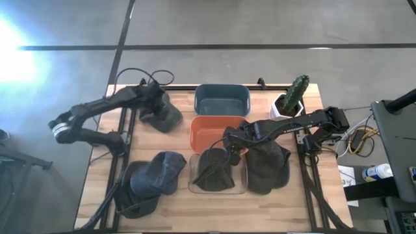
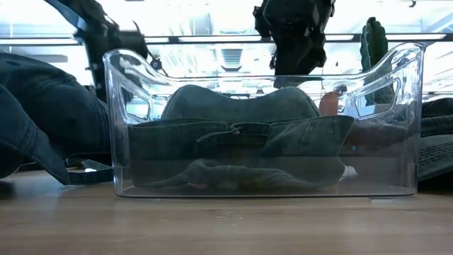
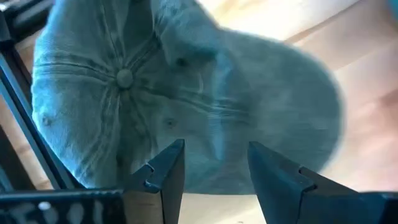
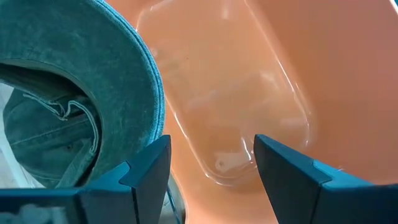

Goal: Pick & Place hat
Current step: Put the gray cap into the transparent bin

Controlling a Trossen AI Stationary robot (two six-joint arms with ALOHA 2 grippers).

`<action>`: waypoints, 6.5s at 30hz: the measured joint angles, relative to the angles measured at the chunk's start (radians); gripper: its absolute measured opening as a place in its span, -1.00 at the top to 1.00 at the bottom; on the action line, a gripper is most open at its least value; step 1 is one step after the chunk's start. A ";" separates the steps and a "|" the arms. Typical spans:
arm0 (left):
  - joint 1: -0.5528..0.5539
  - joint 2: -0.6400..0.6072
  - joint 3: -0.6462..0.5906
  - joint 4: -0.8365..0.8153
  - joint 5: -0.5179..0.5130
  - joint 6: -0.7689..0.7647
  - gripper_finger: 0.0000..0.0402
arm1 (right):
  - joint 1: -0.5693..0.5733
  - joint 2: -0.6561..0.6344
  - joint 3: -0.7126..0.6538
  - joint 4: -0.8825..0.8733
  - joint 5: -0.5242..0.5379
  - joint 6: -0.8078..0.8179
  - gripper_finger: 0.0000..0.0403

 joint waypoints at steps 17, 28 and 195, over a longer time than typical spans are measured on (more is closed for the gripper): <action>0.052 0.272 0.002 0.141 0.053 0.166 0.17 | 0.000 0.000 -0.001 -0.003 0.000 0.036 -0.12; 0.064 0.270 0.001 0.198 0.208 0.194 0.84 | -0.008 0.001 -0.006 -0.004 0.005 0.030 -0.12; -1.334 0.678 0.774 0.085 -0.583 -0.876 0.58 | 0.079 0.050 -0.022 0.350 -0.623 -0.137 -0.12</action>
